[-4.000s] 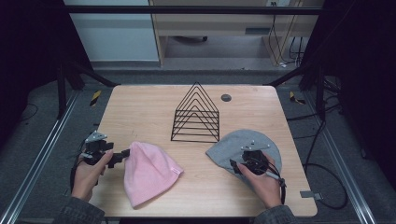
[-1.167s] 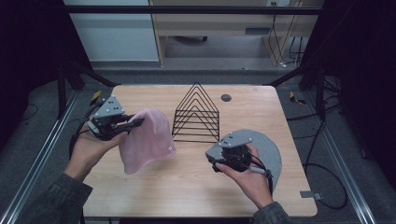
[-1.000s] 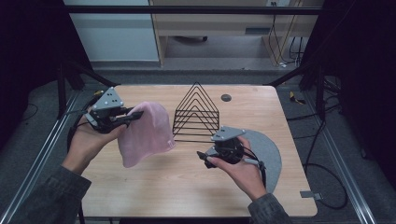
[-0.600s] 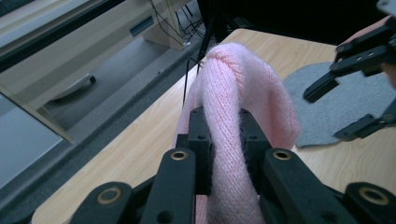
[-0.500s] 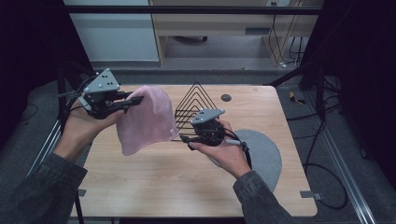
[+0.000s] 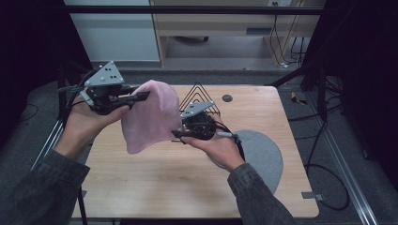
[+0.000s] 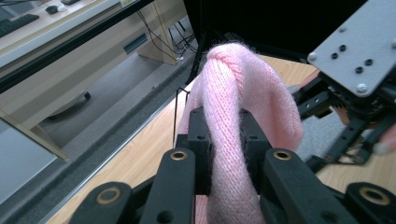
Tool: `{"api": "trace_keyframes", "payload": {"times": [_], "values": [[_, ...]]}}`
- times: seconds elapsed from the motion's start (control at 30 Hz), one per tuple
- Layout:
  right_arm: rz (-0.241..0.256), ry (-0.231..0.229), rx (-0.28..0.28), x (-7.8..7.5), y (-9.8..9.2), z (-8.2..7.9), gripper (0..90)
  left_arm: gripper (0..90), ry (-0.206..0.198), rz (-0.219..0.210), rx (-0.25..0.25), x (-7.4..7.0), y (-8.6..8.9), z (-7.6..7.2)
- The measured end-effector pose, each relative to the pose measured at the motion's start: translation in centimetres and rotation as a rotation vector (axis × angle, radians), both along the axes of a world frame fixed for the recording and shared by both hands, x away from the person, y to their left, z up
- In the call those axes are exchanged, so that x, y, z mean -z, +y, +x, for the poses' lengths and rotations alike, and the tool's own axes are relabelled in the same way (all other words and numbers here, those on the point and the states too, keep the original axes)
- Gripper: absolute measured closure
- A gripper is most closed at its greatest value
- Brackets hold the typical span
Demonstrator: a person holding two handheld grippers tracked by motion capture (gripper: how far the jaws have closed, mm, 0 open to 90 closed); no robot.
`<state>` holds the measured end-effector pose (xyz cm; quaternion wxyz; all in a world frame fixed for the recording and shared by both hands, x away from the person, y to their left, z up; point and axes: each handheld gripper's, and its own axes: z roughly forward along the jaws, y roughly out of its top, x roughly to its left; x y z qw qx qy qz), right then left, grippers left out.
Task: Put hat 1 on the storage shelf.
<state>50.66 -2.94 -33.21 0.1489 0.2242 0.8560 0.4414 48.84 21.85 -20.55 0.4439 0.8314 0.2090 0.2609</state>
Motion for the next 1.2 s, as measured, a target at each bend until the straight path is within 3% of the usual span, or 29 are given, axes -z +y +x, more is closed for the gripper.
{"api": "trace_keyframes", "payload": {"times": [0.03, 0.1, 0.17, 0.3, 0.47, 0.73, 1.0, 1.2], "values": [[0.000, 0.000, 0.000, 0.0, 0.0, 0.0, 57.9, 78.5, 0.000, 0.000, 0.000, 0.0, 0.0, 0.0], [0.006, 0.002, -0.009, -0.3, -0.1, 0.5, 71.2, 78.5, 0.003, -0.007, -0.001, -0.1, 0.0, 0.3], [0.009, 0.003, -0.009, -0.7, -0.4, 1.0, 75.6, 78.3, 0.010, -0.014, -0.011, -0.3, 0.2, 1.0], [0.014, 0.001, -0.011, -1.7, -1.3, 1.9, 75.7, 77.9, 0.017, -0.031, -0.024, -0.7, 0.5, 2.1], [0.007, -0.023, -0.008, -3.6, -2.2, 3.8, 76.1, 77.9, 0.021, -0.062, -0.034, -1.7, 0.7, 4.6], [0.007, -0.028, 0.031, -4.9, -3.0, 7.3, 78.0, 78.5, 0.000, -0.059, -0.054, -2.2, -0.2, 8.0], [0.029, -0.059, 0.062, -6.1, -3.9, 8.4, 78.0, 78.8, -0.018, -0.105, -0.049, -3.0, -0.7, 8.9], [0.042, -0.065, 0.095, -5.8, -4.4, 8.8, 78.0, 78.6, -0.008, -0.130, -0.043, -2.5, -1.6, 10.3]]}}
